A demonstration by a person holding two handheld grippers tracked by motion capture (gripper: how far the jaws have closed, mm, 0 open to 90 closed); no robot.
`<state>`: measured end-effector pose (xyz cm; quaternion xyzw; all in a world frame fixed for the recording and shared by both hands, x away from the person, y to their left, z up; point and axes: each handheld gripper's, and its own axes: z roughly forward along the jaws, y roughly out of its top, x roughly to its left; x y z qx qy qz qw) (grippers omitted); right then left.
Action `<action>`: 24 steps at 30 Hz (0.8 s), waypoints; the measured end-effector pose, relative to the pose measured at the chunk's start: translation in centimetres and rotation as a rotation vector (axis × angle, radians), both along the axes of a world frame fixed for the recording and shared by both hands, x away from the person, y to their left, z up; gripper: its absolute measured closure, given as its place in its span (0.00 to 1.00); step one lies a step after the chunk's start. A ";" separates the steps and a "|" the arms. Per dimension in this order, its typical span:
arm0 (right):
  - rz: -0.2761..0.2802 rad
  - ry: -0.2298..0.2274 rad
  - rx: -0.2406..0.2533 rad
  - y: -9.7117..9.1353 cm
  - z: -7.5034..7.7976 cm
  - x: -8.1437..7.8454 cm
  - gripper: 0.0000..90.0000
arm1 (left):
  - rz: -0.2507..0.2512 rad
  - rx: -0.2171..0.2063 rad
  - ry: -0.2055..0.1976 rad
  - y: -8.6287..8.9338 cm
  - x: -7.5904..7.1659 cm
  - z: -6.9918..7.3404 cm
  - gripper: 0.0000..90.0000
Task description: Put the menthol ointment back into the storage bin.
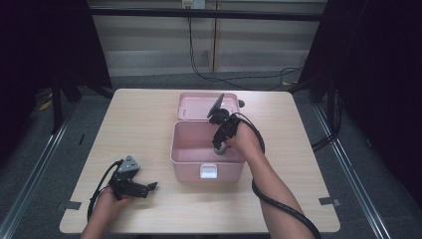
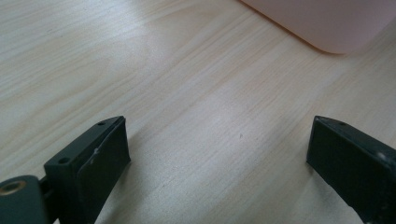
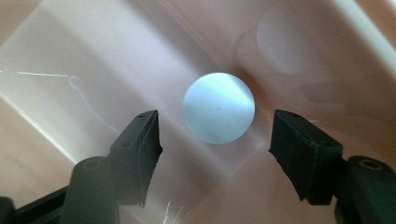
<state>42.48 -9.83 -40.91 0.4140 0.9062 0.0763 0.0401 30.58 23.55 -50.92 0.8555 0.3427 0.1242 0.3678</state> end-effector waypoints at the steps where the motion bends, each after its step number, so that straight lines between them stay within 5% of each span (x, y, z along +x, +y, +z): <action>1: -0.001 0.003 0.002 0.0 0.1 0.0 0.33 | 0.000 0.000 0.000 0.0 0.0 0.0 0.06; 24: 0.049 0.001 0.042 0.6 3.3 -1.6 0.20 | 0.000 0.002 -0.001 0.0 0.0 0.0 0.06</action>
